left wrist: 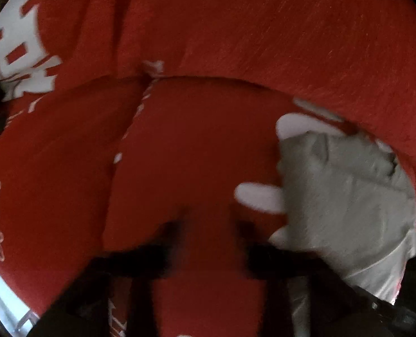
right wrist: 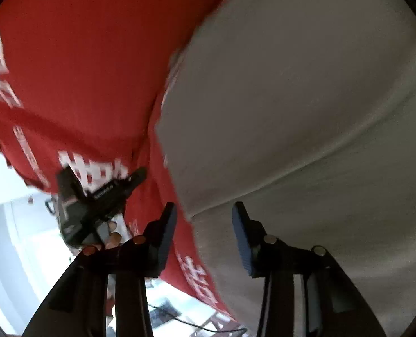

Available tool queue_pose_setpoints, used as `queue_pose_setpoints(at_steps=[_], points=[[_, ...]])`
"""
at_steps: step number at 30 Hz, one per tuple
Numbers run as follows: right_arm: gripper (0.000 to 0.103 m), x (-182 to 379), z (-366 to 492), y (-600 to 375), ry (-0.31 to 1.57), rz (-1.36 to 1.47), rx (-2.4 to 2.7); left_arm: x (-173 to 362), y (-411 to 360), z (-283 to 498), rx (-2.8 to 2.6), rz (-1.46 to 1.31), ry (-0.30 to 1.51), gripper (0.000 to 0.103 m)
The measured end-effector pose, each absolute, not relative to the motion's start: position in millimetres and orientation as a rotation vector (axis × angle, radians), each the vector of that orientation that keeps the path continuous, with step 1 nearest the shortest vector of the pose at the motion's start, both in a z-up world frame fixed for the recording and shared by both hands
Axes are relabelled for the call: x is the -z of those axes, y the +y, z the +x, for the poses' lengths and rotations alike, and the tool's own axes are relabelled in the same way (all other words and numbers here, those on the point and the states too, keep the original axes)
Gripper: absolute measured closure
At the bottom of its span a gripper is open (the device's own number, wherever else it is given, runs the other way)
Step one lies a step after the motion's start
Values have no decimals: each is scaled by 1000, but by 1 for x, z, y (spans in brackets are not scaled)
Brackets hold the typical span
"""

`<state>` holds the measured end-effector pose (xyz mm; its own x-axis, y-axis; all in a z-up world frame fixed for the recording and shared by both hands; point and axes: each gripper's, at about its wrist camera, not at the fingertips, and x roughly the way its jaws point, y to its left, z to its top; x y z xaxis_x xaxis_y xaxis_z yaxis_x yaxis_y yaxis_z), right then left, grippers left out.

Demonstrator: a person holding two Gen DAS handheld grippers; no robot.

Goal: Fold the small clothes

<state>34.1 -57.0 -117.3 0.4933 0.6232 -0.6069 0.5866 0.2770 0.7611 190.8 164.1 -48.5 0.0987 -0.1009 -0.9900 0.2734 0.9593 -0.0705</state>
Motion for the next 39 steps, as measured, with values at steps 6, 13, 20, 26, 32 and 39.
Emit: queue_pose_setpoints(at_steps=[6, 13, 20, 26, 32, 39], points=[[89, 137, 64, -31, 1114, 1441, 17, 41, 192, 167, 293, 154, 1423, 0], [95, 123, 63, -15, 1115, 1419, -28, 43, 205, 153, 252, 160, 1416, 0], [92, 123, 48, -8, 1214, 1288, -6, 51, 198, 140, 258, 222, 1433, 0], [85, 84, -17, -94, 1163, 1210, 141, 47, 164, 127, 360, 181, 1439, 0], [81, 89, -84, -217, 1069, 1233, 561, 53, 108, 118, 404, 218, 1391, 0], [96, 104, -102, -261, 1056, 1266, 571, 83, 99, 104, 369, 332, 1408, 0]])
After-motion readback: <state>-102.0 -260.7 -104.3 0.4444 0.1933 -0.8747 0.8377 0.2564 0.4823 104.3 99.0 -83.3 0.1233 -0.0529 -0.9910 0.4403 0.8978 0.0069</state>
